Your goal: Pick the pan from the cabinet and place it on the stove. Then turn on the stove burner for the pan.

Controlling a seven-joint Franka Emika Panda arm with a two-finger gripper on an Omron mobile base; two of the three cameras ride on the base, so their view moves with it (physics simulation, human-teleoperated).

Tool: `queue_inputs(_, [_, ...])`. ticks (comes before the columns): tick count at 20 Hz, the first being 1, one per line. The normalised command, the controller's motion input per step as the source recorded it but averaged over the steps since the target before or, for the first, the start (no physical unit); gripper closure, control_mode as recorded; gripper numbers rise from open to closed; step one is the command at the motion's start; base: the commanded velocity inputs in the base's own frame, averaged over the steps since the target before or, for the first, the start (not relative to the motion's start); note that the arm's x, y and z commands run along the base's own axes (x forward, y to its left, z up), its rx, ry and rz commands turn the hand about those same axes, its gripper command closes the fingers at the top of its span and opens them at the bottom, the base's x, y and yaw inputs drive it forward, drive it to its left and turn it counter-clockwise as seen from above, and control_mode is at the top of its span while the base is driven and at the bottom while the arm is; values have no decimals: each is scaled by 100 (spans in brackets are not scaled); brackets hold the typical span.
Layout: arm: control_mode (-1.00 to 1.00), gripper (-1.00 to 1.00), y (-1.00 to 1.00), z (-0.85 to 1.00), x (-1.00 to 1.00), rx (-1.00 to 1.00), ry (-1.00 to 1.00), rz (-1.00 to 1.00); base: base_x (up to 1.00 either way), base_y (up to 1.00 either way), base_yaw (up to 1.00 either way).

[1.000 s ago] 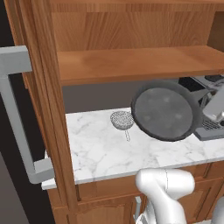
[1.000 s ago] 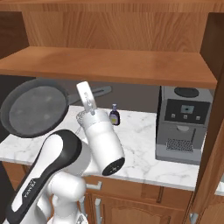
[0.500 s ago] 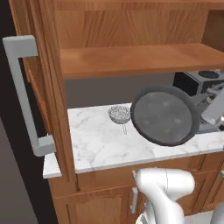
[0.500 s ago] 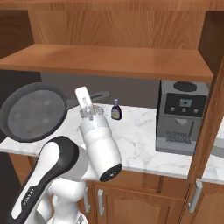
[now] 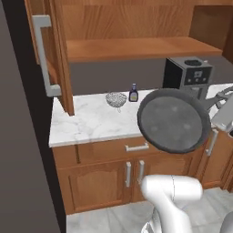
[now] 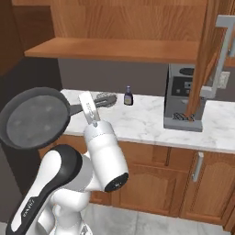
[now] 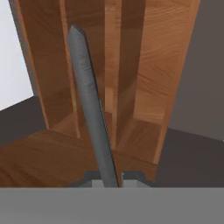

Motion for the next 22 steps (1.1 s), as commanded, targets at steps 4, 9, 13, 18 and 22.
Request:
queue_inputs(4, [100,100,0,0,0,0,0,0,-83,0,0])
queue_inputs(9, [100,100,0,0,0,0,0,0,-72,-3,0])
queue_inputs(13, [100,100,0,0,0,0,0,0,-30,-26,-4])
queue_inputs(18, [100,100,0,0,0,0,0,0,-3,-39,-11])
queue_inputs(22, [100,100,0,0,0,0,0,0,-1,-27,-21])
